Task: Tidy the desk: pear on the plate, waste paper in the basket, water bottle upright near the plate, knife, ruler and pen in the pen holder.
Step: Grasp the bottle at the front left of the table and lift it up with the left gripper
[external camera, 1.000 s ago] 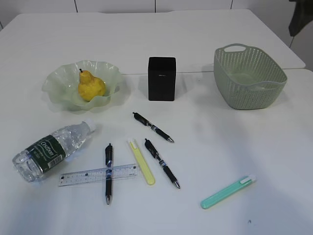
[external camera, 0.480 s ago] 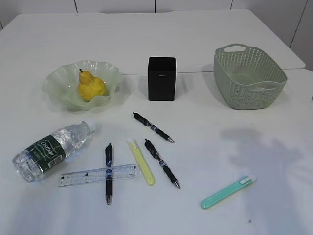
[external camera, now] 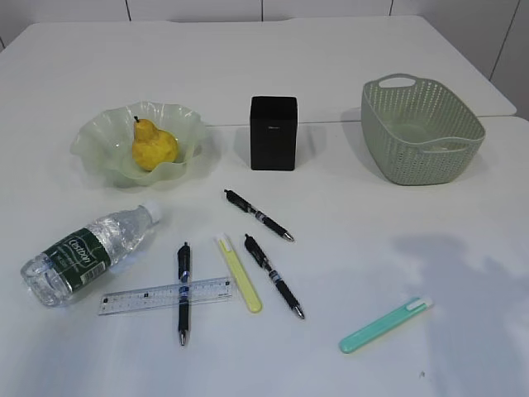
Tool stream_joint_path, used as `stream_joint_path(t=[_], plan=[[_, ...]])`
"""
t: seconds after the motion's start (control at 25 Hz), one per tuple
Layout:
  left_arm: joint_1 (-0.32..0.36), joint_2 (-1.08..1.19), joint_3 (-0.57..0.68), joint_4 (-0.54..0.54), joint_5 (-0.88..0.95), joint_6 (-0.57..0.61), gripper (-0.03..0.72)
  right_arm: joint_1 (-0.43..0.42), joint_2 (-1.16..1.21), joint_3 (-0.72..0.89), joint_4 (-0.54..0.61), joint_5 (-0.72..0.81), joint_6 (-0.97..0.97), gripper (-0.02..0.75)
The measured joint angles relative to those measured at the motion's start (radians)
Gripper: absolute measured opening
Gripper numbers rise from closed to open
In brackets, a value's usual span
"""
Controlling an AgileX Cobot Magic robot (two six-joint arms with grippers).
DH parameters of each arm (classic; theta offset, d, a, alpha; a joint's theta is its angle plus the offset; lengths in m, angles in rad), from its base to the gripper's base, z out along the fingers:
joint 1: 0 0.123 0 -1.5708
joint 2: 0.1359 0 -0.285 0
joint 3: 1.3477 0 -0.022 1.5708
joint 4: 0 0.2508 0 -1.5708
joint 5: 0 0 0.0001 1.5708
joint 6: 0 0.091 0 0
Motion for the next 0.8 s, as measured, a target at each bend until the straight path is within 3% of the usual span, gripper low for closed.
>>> stream_joint_path(t=[0.32,0.64,0.8], plan=[[-0.006,0.246,-0.279,-0.017,0.198,0.068,0.586,0.0,-0.001,0.0,0.012,-0.018,0.004,0.512],[-0.158,0.477,-0.575,0.046,0.236,0.139,0.594,0.0,-0.001,0.0,0.012,-0.029,0.004,0.512],[-0.216,0.569,-0.65,0.101,0.25,0.146,0.594,0.0,0.003,0.0,0.012,-0.033,0.004,0.512]])
